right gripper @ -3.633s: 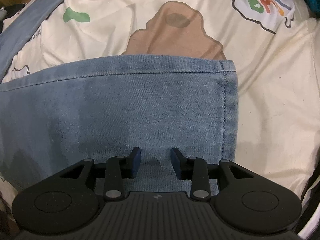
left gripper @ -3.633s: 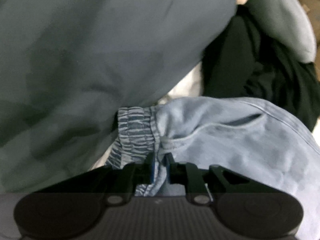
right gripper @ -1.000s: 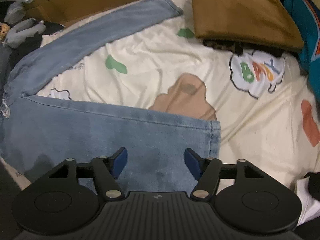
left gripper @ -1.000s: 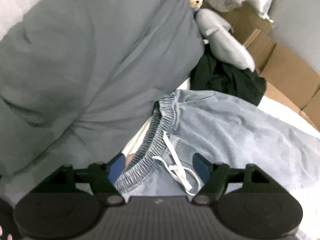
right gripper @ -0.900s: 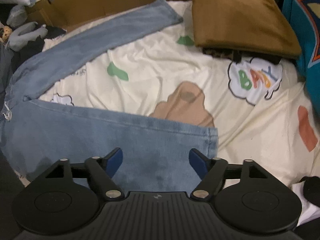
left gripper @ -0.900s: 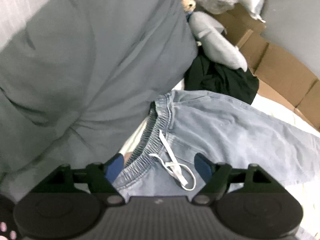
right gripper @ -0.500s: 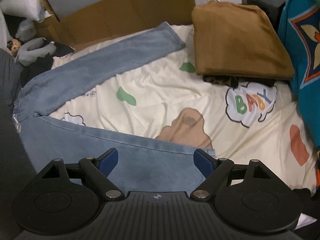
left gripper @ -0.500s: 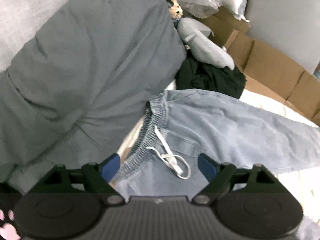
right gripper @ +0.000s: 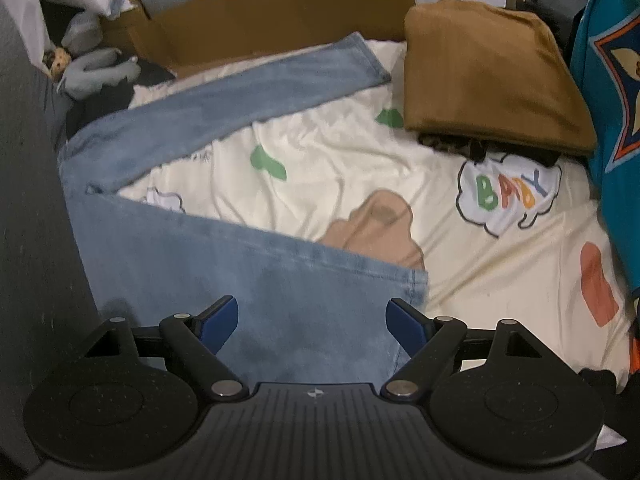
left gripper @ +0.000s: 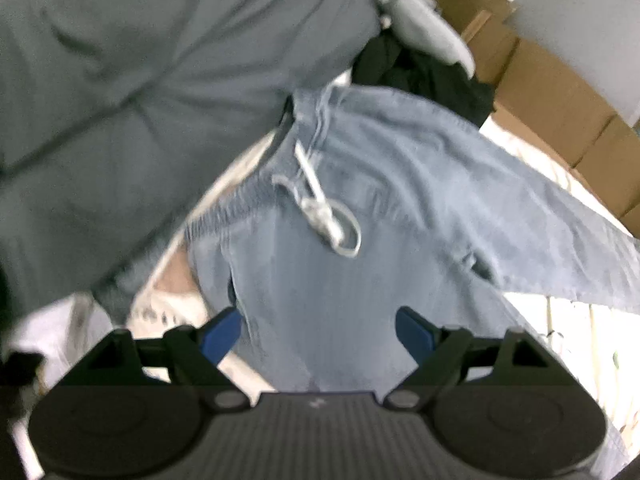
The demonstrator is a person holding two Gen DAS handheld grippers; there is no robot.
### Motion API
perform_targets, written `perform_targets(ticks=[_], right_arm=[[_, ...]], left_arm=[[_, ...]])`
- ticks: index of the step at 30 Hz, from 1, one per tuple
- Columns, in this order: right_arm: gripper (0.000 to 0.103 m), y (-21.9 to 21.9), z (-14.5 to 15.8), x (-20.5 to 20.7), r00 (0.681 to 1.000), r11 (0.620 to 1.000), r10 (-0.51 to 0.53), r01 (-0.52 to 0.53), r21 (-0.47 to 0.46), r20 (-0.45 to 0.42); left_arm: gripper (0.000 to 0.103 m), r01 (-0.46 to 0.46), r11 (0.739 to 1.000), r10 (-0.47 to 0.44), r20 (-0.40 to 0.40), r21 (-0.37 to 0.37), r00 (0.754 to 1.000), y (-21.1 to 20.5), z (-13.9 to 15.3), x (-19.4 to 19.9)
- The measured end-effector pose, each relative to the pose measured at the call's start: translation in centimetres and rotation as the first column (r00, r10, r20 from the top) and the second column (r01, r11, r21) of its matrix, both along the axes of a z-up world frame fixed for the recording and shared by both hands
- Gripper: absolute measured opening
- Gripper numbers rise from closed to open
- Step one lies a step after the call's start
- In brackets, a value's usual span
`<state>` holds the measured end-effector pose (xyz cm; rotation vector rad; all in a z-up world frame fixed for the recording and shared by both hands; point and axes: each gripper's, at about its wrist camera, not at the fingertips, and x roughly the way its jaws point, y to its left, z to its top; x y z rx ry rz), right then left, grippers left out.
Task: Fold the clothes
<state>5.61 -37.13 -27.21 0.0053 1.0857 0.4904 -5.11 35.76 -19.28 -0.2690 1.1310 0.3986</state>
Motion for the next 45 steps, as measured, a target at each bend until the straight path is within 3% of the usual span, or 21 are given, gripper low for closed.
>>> perform_targets(ticks=[11, 17, 25, 40, 45], right_arm=[[0.080, -0.9, -2.5, -2.6, 0.995, 0.993, 0.086, -0.090, -0.076, -0.057], [0.073, 0.3, -5.7, -5.1, 0.976, 0.967, 0.201, -0.212, -0.140, -0.090], [0.073, 2.2, -10.3, -8.1, 0.954, 0.942, 0.267, -0.289, -0.173, -0.138], [0.073, 5.8, -13.5, -9.8, 0.918, 0.885, 0.394, -0.393, -0.251, -0.047], [0.061, 5.5, -12.5, -9.5, 0.922, 0.893, 0.386, -0.380, -0.243, -0.021]], left_arm=[[0.086, 0.010, 0.998, -0.016, -0.091, -0.069, 0.996, -1.9, -4.4, -2.1], [0.086, 0.060, 0.997, -0.066, -0.135, -0.051, 0.989, -3.2, -5.1, -1.9], [0.086, 0.082, 0.996, -0.085, -0.183, -0.029, 0.979, -3.9, -5.5, -1.9], [0.086, 0.133, 0.991, -0.130, -0.262, -0.006, 0.956, -5.4, -6.9, -1.4], [0.086, 0.127, 0.992, -0.124, -0.262, -0.007, 0.957, -5.3, -7.2, -1.1]])
